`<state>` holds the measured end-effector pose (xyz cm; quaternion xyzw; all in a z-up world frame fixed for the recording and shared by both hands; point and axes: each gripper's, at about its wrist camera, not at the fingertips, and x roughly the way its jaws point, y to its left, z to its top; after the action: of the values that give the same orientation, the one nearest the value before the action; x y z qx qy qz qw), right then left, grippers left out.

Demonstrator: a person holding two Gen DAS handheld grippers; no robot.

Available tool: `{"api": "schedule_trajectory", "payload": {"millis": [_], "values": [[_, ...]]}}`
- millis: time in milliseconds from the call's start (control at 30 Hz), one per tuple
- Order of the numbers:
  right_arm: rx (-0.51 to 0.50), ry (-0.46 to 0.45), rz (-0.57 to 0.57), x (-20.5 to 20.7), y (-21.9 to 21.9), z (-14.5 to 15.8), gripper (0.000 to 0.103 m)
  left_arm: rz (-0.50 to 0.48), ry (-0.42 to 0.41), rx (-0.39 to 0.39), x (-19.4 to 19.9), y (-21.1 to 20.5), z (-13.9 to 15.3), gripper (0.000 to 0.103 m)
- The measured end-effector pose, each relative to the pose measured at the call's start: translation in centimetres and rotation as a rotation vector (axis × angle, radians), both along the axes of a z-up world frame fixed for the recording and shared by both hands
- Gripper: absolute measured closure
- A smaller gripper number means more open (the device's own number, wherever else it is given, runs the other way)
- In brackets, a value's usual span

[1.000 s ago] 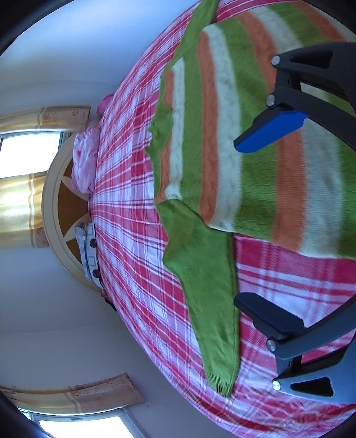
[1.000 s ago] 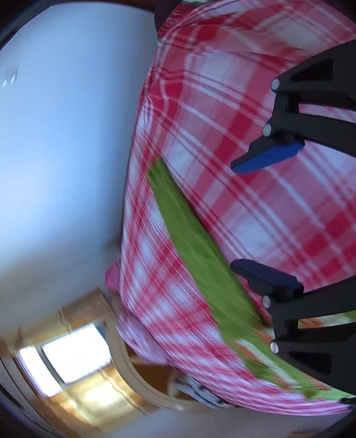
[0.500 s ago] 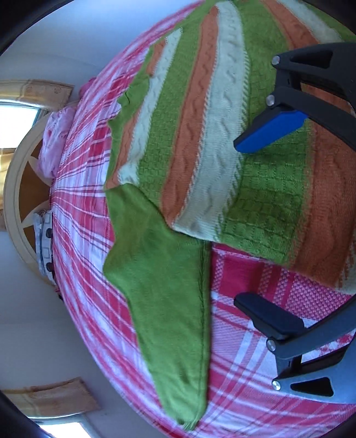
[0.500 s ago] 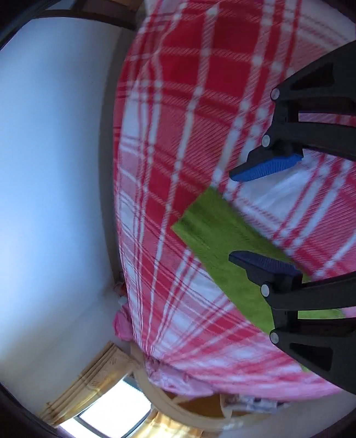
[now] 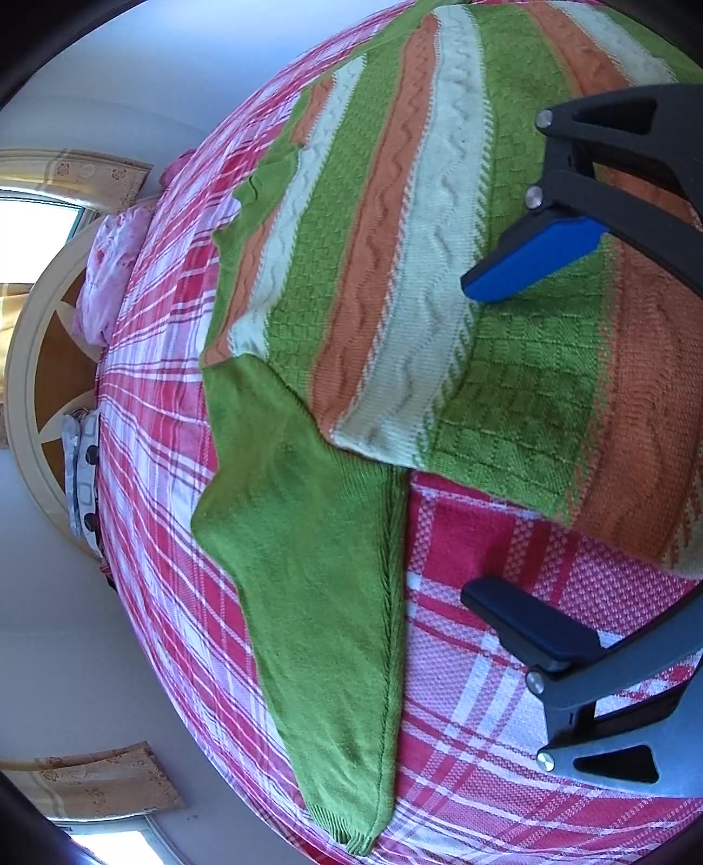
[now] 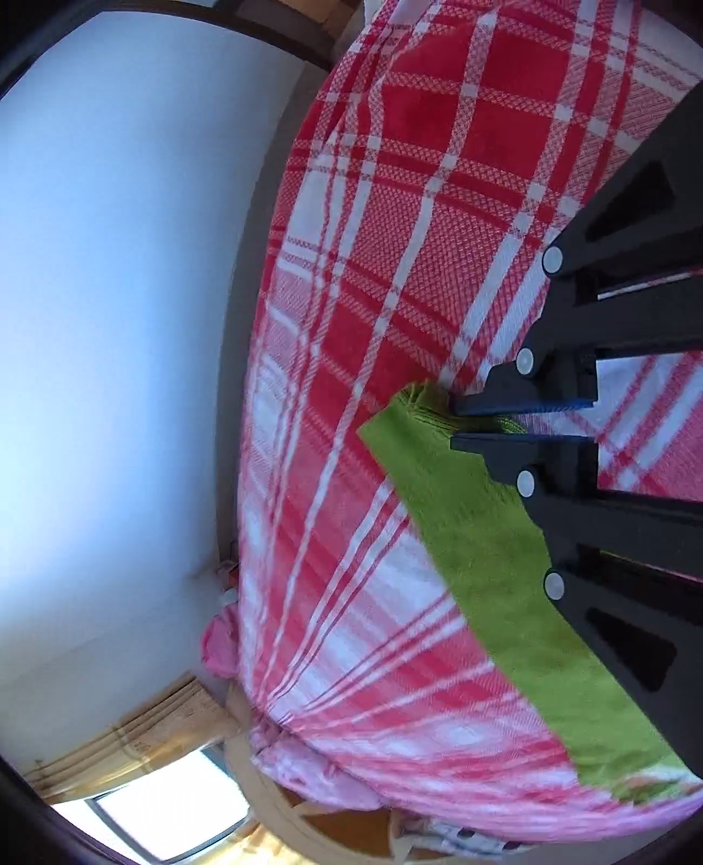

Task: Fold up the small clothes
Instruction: 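Reach the right tool to the green sleeve cuff and close on it, then lift the sleeve with the right tool and lay it across the sweater body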

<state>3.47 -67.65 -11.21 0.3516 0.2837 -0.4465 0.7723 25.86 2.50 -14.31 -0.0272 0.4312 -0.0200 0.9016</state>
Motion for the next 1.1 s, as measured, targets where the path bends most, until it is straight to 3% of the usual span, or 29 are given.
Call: {"api": "schedule_trajectory", "payload": {"millis": [100,300,533,667,800,967,1100], "values": [[-0.045,-0.03,0.039,0.3,1.4,2.5,0.098,0.0,0.0,-0.003,0.0,0.0,0.0,0.0],[-0.129,-0.074,0.243,4.2,8.0,8.6,0.098,-0.002,-0.002,-0.013,0.1,0.1,-0.1,0.0],[-0.129,-0.151,0.582,12.5,21.9,12.5,0.098,-0.005,-0.007,-0.022,0.0,0.2,-0.1,0.0],[-0.071,-0.171,0.765,17.4,30.2,11.2,0.098,-0.009,-0.011,-0.029,0.0,0.3,-0.1,0.0],[0.005,-0.168,0.918,22.5,38.6,7.8,0.098,-0.013,-0.017,-0.039,-0.1,0.4,-0.1,0.0],[0.117,-0.146,1.036,26.3,45.5,2.6,0.098,-0.014,-0.024,-0.055,-0.3,0.6,-0.1,0.0],[0.187,-0.131,1.103,28.6,48.0,-0.6,0.098,-0.015,-0.028,-0.062,-0.4,0.7,0.0,0.0]]}}
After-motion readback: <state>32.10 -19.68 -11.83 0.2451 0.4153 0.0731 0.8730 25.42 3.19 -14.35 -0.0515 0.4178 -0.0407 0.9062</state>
